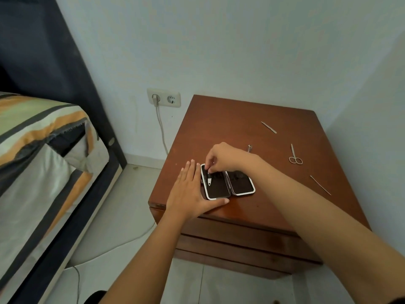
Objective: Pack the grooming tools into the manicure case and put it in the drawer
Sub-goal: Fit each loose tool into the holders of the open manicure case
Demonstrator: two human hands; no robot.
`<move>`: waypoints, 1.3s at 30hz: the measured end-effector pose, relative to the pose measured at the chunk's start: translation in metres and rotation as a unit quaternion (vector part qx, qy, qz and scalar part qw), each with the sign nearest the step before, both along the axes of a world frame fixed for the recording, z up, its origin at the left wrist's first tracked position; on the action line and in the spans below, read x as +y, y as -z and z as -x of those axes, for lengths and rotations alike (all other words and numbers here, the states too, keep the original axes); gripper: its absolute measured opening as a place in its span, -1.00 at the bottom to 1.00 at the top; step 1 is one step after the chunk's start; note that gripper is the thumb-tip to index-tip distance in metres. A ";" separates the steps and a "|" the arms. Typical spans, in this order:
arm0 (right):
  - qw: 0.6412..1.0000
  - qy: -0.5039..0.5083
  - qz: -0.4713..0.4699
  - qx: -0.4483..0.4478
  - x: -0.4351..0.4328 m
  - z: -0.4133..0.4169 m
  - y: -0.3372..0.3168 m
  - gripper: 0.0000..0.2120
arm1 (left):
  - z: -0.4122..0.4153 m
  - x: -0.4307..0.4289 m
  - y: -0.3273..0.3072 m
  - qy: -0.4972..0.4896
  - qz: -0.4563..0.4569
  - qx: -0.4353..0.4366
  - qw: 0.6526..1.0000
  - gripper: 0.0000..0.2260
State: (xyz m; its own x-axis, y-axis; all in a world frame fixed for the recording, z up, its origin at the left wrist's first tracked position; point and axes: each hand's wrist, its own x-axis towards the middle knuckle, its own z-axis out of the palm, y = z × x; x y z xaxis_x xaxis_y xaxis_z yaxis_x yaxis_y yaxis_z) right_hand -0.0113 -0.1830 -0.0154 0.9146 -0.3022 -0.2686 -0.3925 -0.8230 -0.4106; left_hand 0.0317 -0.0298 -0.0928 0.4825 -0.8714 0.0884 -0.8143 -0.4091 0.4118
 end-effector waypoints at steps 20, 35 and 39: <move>0.925 0.334 0.002 -0.182 -0.066 0.030 0.036 -0.84 | -0.001 0.000 -0.002 -0.001 -0.012 -0.004 1.000 0.12; 0.962 0.201 -0.054 -0.177 -0.012 0.009 0.027 -0.72 | 0.000 0.000 -0.003 0.003 -0.012 -0.005 1.000 0.13; 0.971 0.171 -0.034 -0.162 -0.008 0.011 0.029 -0.69 | 0.000 0.000 -0.003 0.003 -0.013 -0.006 1.000 0.13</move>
